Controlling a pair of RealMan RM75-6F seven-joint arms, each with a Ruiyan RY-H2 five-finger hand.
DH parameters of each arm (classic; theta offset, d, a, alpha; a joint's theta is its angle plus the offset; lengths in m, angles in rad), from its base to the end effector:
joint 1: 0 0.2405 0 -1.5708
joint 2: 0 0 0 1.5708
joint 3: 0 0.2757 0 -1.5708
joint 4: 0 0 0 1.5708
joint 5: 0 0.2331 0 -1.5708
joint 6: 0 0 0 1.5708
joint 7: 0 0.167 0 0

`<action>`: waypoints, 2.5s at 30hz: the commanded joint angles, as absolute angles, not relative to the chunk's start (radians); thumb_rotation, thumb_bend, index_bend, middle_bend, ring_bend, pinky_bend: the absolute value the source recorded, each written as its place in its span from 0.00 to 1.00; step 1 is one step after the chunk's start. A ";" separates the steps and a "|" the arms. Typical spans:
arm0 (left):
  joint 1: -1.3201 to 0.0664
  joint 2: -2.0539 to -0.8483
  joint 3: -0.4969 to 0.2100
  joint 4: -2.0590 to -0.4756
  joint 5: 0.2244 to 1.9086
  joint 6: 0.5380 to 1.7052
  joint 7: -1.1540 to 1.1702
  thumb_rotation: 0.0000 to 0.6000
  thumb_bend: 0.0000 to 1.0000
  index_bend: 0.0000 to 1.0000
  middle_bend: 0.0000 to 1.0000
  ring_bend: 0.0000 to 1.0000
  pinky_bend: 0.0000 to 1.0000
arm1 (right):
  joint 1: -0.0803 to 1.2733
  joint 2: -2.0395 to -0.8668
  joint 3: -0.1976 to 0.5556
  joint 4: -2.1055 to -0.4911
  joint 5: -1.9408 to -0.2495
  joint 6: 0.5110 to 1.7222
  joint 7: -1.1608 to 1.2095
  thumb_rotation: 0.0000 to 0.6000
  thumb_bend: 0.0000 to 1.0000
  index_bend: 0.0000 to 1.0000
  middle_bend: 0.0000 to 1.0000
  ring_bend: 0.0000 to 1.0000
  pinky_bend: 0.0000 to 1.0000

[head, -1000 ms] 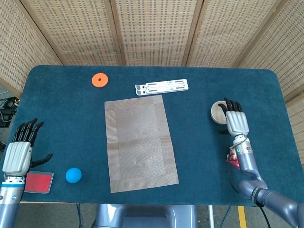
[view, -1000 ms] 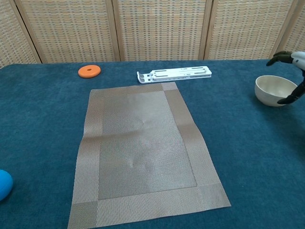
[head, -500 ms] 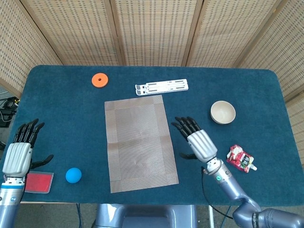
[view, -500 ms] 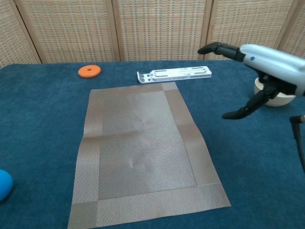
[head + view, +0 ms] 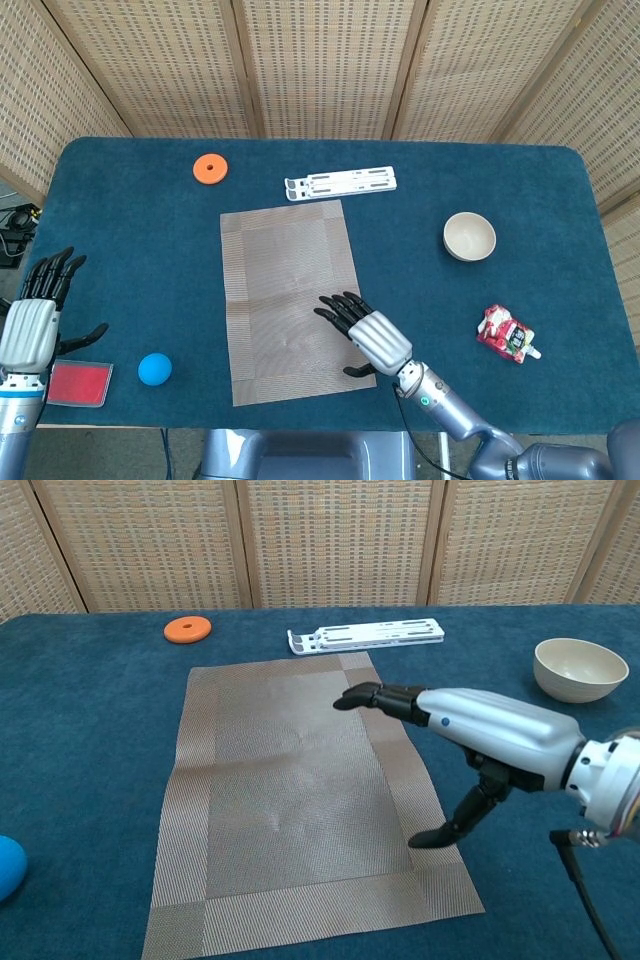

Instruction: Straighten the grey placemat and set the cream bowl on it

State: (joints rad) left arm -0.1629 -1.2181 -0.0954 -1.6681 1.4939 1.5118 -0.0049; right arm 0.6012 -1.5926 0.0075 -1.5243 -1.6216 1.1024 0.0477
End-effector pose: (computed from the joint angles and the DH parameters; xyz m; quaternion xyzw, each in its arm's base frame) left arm -0.2917 0.2391 0.1198 -0.5643 -0.3947 -0.4765 0.5466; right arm -0.1419 -0.2806 -0.0730 0.7558 -0.3893 0.4727 0.2318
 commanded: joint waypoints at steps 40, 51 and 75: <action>-0.149 -1.206 -0.082 -1.686 1.545 1.542 -0.008 1.00 0.14 0.09 0.00 0.00 0.00 | 0.535 -1.594 -0.102 -1.414 -1.625 1.082 0.115 1.00 0.12 0.05 0.00 0.00 0.00; -0.146 -1.202 -0.079 -1.691 1.557 1.548 -0.014 1.00 0.14 0.09 0.00 0.00 0.00 | 0.515 -1.606 -0.116 -1.397 -1.620 1.072 0.111 1.00 0.12 0.05 0.00 0.00 0.00; -0.141 -1.201 -0.080 -1.690 1.575 1.566 -0.029 1.00 0.14 0.09 0.00 0.00 0.00 | 0.507 -1.757 -0.045 -1.304 -1.626 1.137 0.099 1.00 0.32 0.06 0.00 0.00 0.00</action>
